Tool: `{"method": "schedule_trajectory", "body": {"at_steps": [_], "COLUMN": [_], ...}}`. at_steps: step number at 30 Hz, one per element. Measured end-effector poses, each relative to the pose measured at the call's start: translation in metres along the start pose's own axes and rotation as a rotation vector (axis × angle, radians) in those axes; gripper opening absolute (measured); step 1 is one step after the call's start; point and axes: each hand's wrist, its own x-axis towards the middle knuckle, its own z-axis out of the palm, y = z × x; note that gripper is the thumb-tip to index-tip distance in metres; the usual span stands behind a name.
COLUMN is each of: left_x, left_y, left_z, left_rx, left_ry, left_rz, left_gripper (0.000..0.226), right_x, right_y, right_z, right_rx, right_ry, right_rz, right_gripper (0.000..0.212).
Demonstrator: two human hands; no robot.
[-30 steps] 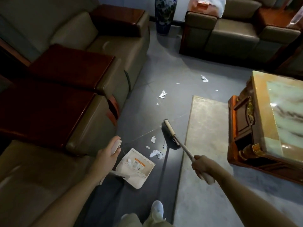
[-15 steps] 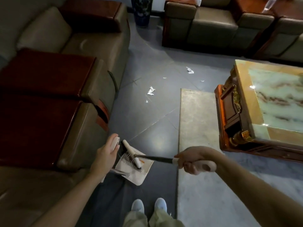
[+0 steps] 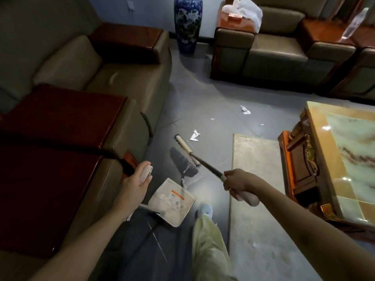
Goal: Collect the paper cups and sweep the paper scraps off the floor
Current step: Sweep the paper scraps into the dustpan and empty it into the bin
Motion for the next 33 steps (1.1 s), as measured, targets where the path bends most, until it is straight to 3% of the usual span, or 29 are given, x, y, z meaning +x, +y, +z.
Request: {"method": "schedule_trajectory", "body": {"at_steps": [3, 6, 16, 22, 28, 30, 33], "left_x": [0.056, 0.116, 0.236, 0.236, 0.207, 0.197, 0.180], "left_y": [0.012, 0.031, 0.075, 0.070, 0.045, 0.033, 0.016], "left_z": [0.013, 0.031, 0.025, 0.000, -0.023, -0.032, -0.038], "left_rx": [0.016, 0.015, 0.109, 0.054, 0.016, 0.031, 0.029], "left_ry": [0.010, 0.036, -0.052, -0.040, -0.053, -0.079, -0.087], "left_rz": [-0.040, -0.084, -0.165, -0.254, -0.256, -0.235, -0.188], "left_gripper": [0.037, 0.037, 0.033, 0.031, 0.033, 0.034, 0.033], "right_x": [0.068, 0.133, 0.262, 0.283, 0.245, 0.222, 0.192], "right_y": [-0.021, -0.048, -0.085, -0.094, -0.105, -0.110, -0.109], "right_z": [-0.046, -0.102, -0.223, -0.213, -0.164, -0.145, -0.130], "right_rx": [-0.119, -0.223, -0.350, -0.462, -0.527, -0.477, -0.193], "right_ry": [0.087, 0.105, 0.027, -0.109, -0.226, -0.253, -0.322], "right_rz": [-0.016, -0.024, 0.043, 0.080, 0.065, 0.066, 0.168], "right_gripper": [0.022, 0.024, 0.029, 0.035, 0.036, 0.027, 0.020]}}
